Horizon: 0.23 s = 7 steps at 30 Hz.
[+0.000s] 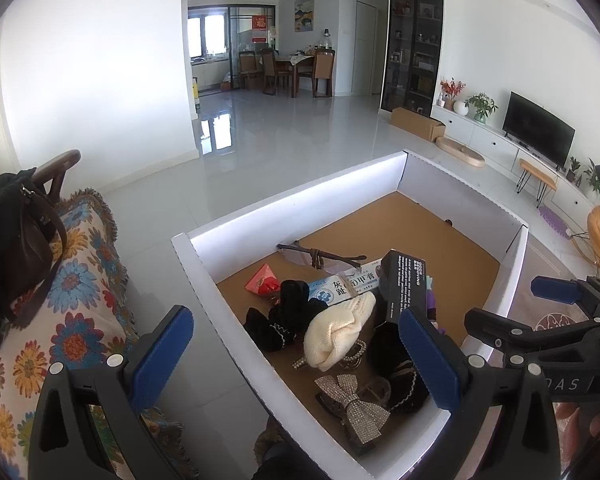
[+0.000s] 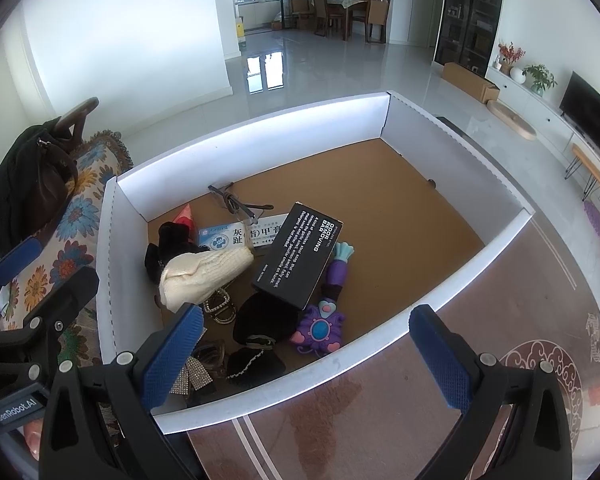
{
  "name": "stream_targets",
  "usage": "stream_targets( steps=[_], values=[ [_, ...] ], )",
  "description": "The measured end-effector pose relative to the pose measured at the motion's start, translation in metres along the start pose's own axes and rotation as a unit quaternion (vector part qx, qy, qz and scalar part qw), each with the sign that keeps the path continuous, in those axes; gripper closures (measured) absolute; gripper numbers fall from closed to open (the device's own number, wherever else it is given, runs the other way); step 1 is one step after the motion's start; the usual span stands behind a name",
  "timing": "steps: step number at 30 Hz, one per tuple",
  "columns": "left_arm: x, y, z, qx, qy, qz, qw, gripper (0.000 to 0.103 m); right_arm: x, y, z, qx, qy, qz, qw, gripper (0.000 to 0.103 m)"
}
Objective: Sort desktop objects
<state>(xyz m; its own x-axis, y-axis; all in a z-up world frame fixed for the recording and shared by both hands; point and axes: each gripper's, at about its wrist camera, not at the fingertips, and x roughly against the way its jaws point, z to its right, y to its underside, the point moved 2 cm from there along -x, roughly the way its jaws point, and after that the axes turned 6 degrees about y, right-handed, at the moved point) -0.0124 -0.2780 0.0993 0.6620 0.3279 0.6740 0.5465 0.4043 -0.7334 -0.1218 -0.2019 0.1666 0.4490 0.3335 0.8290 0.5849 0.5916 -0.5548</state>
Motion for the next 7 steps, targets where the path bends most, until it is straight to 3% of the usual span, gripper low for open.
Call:
stream_targets(
  steps=[7],
  values=[
    [0.0014,0.0001,-0.0022,0.008,-0.002,0.004,1.0000,0.000,-0.0007,0.0018,0.0023,-0.003,-0.001,0.001,1.000,0.000]
  ],
)
